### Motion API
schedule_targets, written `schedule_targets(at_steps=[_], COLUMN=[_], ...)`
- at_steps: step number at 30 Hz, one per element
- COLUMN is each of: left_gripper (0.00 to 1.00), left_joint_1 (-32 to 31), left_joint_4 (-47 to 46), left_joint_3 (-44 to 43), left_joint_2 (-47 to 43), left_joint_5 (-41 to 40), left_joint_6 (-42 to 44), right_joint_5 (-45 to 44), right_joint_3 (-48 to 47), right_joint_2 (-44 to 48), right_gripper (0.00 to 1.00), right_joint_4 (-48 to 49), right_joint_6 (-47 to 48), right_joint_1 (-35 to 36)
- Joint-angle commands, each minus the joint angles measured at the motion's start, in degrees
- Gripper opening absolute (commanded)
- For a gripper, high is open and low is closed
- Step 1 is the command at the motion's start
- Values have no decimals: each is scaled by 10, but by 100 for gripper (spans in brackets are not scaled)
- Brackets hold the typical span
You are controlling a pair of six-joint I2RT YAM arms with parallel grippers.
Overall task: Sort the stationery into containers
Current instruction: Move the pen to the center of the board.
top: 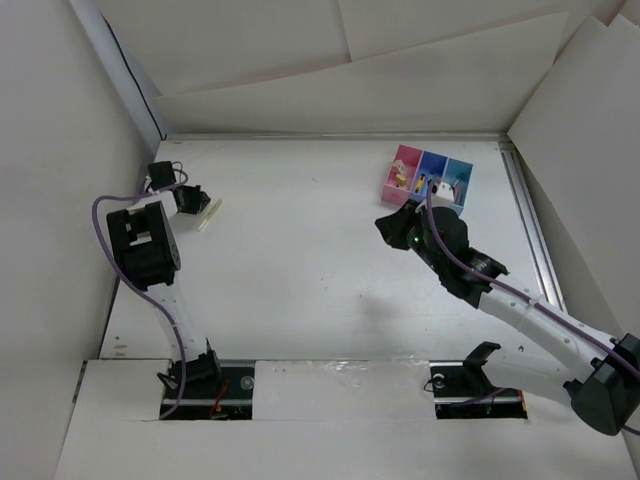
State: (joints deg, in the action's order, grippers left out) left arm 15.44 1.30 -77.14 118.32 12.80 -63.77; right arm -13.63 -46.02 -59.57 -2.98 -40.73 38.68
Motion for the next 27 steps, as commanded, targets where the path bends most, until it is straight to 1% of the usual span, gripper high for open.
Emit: schedule_targets(at_steps=[1,3,4,6,7,10,11,13,15,16,18,19,20,21,22,23,26,27], left_gripper=[0,0,0,3,7,16,21,25,26,28,31,32,34,34,37,43,49,49], left_joint_1=[-20,-38,-46,-73,-82,-119,-128,-155,-173,-190,-212,-224,-250,-263,-276,-299,-328,-345], left_joint_4=[-33,-33,-21,0,9,16,21,27,27,27,24,24,33,41,47,47,47,47], left_joint_3=[3,-2,-2,-9,-9,13,22,49,73,94,110,117,118,124,124,131,153,153], left_joint_2=[-75,-113,-126,-155,-162,-186,-187,-201,-209,-215,-223,-229,-229,-229,-229,-234,-240,-240], left_joint_5=[3,-23,-36,-83,-96,-111,-111,-131,-131,-137,-146,-156,-180,-194,-208,-217,-224,-231], left_joint_6=[22,43,71,102,132,171,183,208,223,233,250,256,262,268,273,273,286,294], right_joint_5=[-13,-18,-18,-24,-29,-29,-29,-35,-35,-35,-40,-40,-40,-40,-46,-47,-52,-58], right_joint_3=[-3,-8,-8,-8,-8,-8,-8,-8,-8,-8,-8,-8,-8,-8,-8,-8,-8,-8], right_joint_2=[11,6,6,6,6,6,6,6,6,6,6,6,6,6,6,6,6,6], right_gripper=[14,14,14,14,14,14,14,14,14,16,19,22,24,26,28,32,41,43], right_joint_4=[21,21,16,16,16,16,16,16,16,16,16,16,16,16,16,16,10,10], right_joint_6=[7,12,12,12,12,12,12,12,12,12,12,12,12,12,12,12,12,12], right_joint_1=[10,15,15,15,15,15,15,15,15,15,15,15,15,15,15,15,15,15])
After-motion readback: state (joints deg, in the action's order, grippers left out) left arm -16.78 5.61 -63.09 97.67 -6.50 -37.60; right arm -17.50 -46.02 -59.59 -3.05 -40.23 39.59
